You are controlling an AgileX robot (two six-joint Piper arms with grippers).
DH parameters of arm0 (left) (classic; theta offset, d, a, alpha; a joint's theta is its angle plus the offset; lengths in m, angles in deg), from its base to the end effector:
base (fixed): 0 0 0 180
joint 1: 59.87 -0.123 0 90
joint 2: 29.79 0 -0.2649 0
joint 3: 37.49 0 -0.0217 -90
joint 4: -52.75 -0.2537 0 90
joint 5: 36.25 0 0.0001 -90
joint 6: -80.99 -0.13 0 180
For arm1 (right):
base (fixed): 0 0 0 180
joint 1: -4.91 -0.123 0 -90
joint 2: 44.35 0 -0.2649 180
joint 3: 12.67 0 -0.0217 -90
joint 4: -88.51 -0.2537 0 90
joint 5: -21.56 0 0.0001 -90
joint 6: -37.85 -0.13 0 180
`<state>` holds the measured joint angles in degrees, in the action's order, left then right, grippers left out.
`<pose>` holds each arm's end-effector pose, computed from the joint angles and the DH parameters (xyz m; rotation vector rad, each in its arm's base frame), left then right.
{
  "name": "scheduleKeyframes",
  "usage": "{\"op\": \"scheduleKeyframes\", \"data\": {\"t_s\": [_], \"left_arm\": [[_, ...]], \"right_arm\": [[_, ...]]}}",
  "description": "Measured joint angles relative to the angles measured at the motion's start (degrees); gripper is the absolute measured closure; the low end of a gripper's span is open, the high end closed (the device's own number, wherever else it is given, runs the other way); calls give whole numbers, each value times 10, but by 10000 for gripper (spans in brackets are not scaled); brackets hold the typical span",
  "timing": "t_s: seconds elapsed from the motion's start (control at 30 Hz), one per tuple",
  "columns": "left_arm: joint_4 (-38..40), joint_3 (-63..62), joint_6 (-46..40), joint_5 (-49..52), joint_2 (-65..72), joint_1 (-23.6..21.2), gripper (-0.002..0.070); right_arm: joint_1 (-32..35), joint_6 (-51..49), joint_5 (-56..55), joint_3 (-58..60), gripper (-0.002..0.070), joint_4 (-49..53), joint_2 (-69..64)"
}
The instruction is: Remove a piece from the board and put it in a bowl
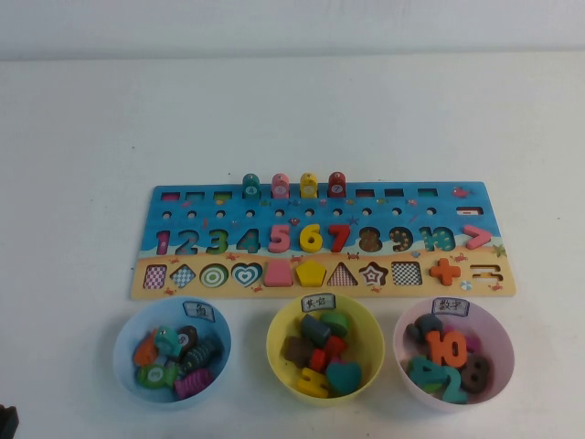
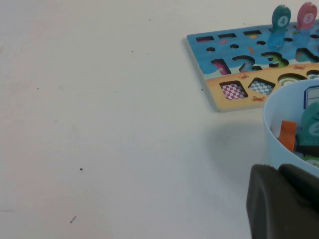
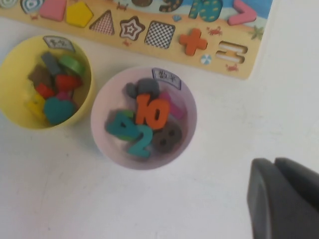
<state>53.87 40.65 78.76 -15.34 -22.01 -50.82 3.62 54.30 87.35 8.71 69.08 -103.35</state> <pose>0.1119 -0.0187 0.1608 0.1712 1.8578 -0.1015 0.1803 0.0435 0.3125 -0.3287 2.4742 0.3389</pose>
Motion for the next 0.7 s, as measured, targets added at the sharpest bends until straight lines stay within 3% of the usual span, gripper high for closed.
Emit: {"op": "scheduleKeyframes", "data": {"t_s": [0.27,0.47,0.7], "left_arm": [[0,0,0,0,0,0,678],[0,0,0,0,0,0,678],[0,0,0,0,0,0,678]], "right_arm": [[-23,4,49,-179,694,54,-222],[-108,-32,49,-248,694,148,-340],[-178,4,49,-281,694,158,-455]]}}
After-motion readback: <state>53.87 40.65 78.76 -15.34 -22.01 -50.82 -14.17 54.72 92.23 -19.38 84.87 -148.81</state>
